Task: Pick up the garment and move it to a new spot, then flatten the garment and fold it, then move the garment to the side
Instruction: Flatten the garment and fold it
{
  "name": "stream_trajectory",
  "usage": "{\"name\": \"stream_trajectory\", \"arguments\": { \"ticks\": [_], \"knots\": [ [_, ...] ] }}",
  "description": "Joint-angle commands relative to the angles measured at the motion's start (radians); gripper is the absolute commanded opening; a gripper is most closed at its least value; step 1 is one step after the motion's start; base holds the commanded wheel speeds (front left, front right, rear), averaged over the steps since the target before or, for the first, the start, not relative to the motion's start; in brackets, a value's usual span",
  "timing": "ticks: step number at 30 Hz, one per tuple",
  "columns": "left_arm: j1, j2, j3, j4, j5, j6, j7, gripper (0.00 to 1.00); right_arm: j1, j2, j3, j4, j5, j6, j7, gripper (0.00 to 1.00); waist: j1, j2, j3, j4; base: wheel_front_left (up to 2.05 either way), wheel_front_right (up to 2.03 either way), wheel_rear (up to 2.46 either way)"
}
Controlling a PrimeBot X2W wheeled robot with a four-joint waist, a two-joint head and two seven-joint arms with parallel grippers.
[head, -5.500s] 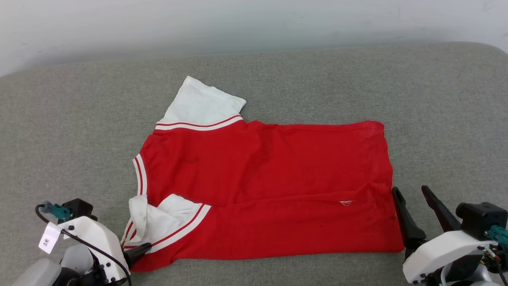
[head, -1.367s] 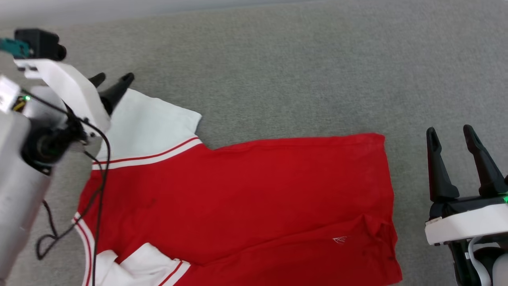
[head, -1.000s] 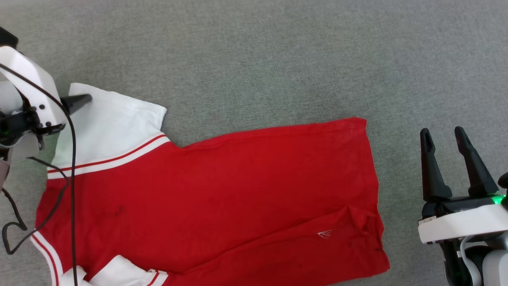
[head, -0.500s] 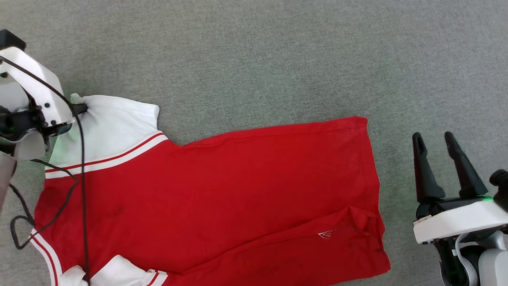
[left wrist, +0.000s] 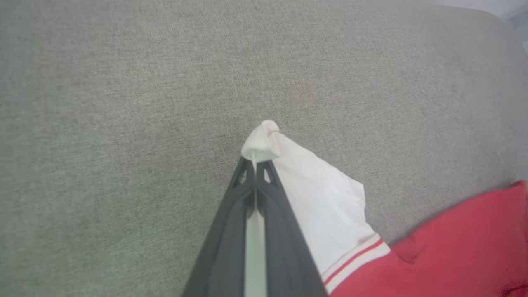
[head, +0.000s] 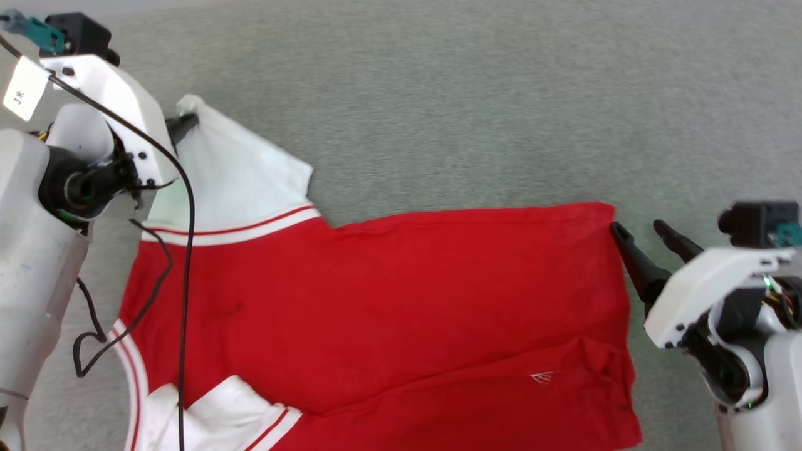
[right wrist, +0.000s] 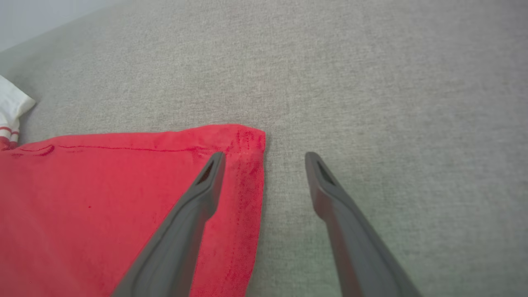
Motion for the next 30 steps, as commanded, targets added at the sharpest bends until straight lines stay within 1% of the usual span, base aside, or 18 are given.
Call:
{"name": "stream_trajectory", "arguments": {
  "ticks": [1,5,10,12,13,18,19,20,21,22,27,30],
  "knots": [
    [-0.016,-0.007,-0.001,-0.014,0.011,-0.009,-0.027,0.00,-0.047,-0.020,0.012,0.024,0.008,0.000,0.072,1.00,-0.0001,0.0000,-0.009,0.036,0.00,0.00,0.00],
    [-0.030,-0.015,-0.008,-0.050,0.026,-0.021,-0.055,0.00,-0.124,-0.059,0.048,0.072,0.007,0.000,0.213,1.00,-0.0001,0.0000,-0.004,0.071,0.00,0.00,0.00],
    [-0.017,-0.026,-0.020,-0.096,0.035,-0.027,-0.066,0.00,-0.191,-0.101,0.086,0.141,-0.005,0.000,0.360,1.00,-0.0001,0.0000,0.007,0.107,0.00,0.00,0.00],
    [-0.005,-0.028,-0.023,-0.111,0.029,-0.025,-0.066,0.00,-0.203,-0.109,0.094,0.179,-0.003,0.000,0.425,1.00,-0.0001,0.0000,0.013,0.118,0.00,0.00,0.00],
    [-0.005,-0.028,-0.023,-0.111,0.029,-0.025,-0.066,0.00,-0.203,-0.109,0.094,0.179,-0.003,0.000,0.425,1.00,-0.0001,0.0000,0.013,0.118,0.00,0.00,0.00],
    [0.024,-0.025,-0.021,-0.131,0.010,-0.026,-0.062,0.00,-0.190,-0.122,0.144,0.265,-0.002,0.000,0.609,1.00,-0.0001,0.0000,0.018,0.137,0.00,0.00,0.00],
    [0.029,-0.022,-0.019,-0.133,0.007,-0.027,-0.064,0.00,-0.188,-0.121,0.149,0.274,0.001,0.000,0.636,0.54,-0.0001,0.0000,0.018,0.139,0.00,0.00,0.00],
    [0.037,-0.021,-0.018,-0.136,0.003,-0.028,-0.067,0.00,-0.189,-0.120,0.153,0.279,0.002,0.000,0.653,0.34,-0.0001,0.0000,0.017,0.143,0.00,0.00,0.00],
    [0.044,-0.020,-0.017,-0.138,0.003,-0.026,-0.070,0.00,-0.195,-0.117,0.151,0.281,0.006,0.000,0.662,0.03,-0.0001,0.0000,0.015,0.146,0.00,0.00,0.00],
    [0.048,-0.016,-0.015,-0.139,0.003,-0.027,-0.074,0.00,-0.205,-0.115,0.148,0.278,0.012,0.000,0.665,0.00,-0.0001,0.0000,0.011,0.149,0.00,0.00,0.00],
    [0.071,-0.010,-0.007,-0.150,0.015,-0.029,-0.129,0.00,-0.269,-0.124,0.111,0.215,0.018,0.000,0.604,0.00,-0.0001,0.0000,-0.022,0.166,0.00,0.00,0.00],
    [0.093,-0.007,0.002,-0.158,0.013,-0.026,-0.162,0.00,-0.276,-0.129,0.076,0.168,0.013,0.000,0.560,0.00,-0.0001,0.0000,-0.054,0.175,0.00,0.00,0.00]
  ]
}}
